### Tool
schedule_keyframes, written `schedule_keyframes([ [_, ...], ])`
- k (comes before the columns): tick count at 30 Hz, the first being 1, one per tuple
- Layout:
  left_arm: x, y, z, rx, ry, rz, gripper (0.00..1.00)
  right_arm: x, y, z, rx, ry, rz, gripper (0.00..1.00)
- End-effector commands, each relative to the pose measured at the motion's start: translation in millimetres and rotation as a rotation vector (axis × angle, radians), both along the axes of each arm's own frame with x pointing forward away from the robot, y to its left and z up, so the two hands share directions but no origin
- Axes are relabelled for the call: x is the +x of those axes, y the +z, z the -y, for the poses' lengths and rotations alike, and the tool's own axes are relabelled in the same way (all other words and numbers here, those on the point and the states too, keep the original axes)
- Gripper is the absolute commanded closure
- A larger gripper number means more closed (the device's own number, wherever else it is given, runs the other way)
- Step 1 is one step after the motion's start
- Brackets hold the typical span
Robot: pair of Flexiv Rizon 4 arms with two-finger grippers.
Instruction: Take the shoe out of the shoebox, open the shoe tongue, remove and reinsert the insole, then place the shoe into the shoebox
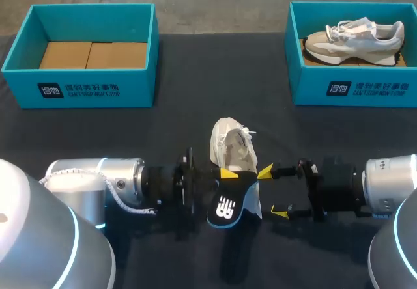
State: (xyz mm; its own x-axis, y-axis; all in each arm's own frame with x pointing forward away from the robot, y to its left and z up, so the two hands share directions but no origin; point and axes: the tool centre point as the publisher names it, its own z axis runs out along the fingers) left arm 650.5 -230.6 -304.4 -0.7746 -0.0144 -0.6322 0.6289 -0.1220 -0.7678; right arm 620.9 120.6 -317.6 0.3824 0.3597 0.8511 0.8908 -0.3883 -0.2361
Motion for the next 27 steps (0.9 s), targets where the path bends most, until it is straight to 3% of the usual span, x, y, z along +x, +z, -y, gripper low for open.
schedule_keyframes([
  [1, -3.6, 3, 1, -0.005, -0.016, 0.004, 1.0, 0.4, 1, -2, -0.007, 0.0, -0.003, 0.0],
  [12, -14.0, 15, 5, -0.026, -0.05, 0.016, 1.0, 0.4, 1, -2, -0.007, 0.0, -0.003, 0.0],
  [20, -22.9, 34, -9, -0.037, -0.059, 0.031, 1.0, 0.4, 1, -2, -0.007, 0.0, -0.003, 0.0],
  [27, -18.4, 29, -22, -0.025, -0.046, 0.004, 1.0, 0.4, 1, -2, -0.007, 0.0, -0.003, 0.0],
])
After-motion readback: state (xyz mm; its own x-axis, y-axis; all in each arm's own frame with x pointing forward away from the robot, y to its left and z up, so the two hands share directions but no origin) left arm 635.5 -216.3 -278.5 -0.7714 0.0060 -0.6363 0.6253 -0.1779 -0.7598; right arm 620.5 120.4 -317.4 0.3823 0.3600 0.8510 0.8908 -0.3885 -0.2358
